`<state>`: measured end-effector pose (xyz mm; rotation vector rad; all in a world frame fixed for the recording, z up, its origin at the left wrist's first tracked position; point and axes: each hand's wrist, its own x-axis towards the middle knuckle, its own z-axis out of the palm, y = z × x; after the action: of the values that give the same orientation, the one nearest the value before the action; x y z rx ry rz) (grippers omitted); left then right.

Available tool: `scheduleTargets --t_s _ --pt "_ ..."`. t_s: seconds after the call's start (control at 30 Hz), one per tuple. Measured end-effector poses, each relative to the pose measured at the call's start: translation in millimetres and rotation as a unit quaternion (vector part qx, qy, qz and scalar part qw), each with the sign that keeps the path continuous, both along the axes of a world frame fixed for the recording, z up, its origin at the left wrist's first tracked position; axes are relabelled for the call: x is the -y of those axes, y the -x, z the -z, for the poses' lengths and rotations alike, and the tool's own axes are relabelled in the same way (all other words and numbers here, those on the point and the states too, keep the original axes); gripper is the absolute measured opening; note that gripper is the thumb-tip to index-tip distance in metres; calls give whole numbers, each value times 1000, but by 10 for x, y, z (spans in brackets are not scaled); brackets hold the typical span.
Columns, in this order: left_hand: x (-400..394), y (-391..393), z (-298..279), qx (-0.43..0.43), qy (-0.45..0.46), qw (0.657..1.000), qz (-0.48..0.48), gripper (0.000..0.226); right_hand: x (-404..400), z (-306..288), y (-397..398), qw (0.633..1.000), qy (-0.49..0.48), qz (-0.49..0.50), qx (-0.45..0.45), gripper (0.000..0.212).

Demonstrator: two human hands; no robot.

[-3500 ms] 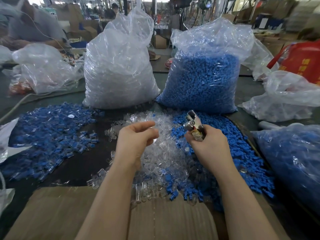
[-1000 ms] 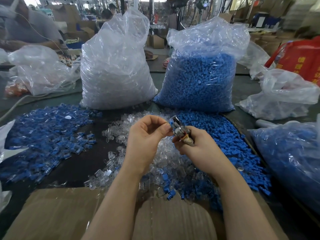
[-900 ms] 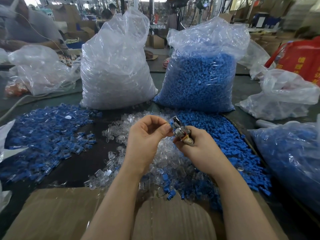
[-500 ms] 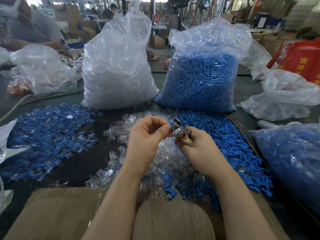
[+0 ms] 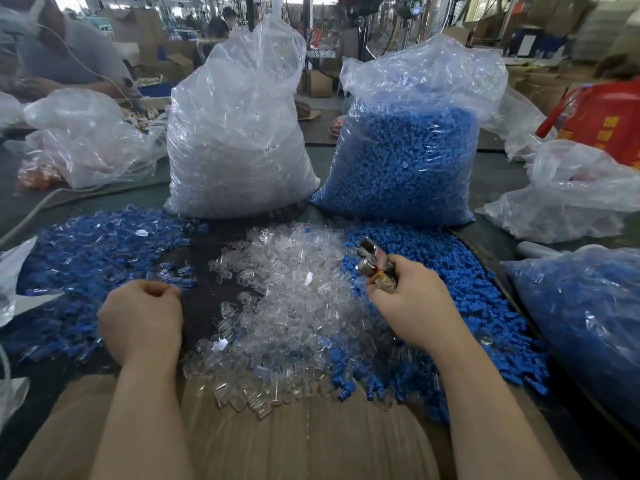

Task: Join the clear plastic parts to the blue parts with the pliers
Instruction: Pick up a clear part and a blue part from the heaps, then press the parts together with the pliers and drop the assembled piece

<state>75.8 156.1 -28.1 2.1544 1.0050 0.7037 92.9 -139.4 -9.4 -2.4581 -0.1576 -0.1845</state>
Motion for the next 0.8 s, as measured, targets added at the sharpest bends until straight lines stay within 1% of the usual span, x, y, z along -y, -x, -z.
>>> scheduleTargets --t_s 0.13,0.23,0.3,0.33,0.37,0.4,0.47,0.53,0.57,0.6,0.63,0.7,0.8 --pt "-3 -19 34 -19 -10 1000 -8 18 2 -1 -4 1000 16 2 -3 9" --pt "67 -55 -18 -19 -30 999 17 25 -20 2 0 1000 29 8 6 11" --pt "200 -79 -123 7 -23 997 67 21 -43 -4 3 999 40 10 13 14" --pt "300 -81 -188 25 6 994 109 17 -57 -8 5 999 49 10 19 15" --pt "422 -80 -257 41 58 984 166 12 -75 -14 7 998 59 9 25 18" --pt "555 -73 -325 48 125 963 232 10 -94 -19 10 997 68 10 32 19" --pt "822 -53 -445 25 250 900 355 18 -130 -26 18 995 91 15 46 18" --pt "1049 -42 -499 -14 324 839 438 41 -159 -23 28 992 110 14 64 15" --pt "1141 -34 -500 -27 333 823 460 47 -171 -21 37 991 113 12 71 13" --pt "1220 -26 -488 -30 330 817 472 46 -182 -22 44 991 114 10 76 11" --pt "1284 -18 -476 -22 326 818 473 39 -191 -26 51 990 112 7 81 10" --pt "1357 -14 -467 11 337 829 447 21 -211 -35 58 990 109 -3 92 12" --pt "1374 -21 -467 58 353 847 392 12 -219 -46 53 987 121 -34 105 22"
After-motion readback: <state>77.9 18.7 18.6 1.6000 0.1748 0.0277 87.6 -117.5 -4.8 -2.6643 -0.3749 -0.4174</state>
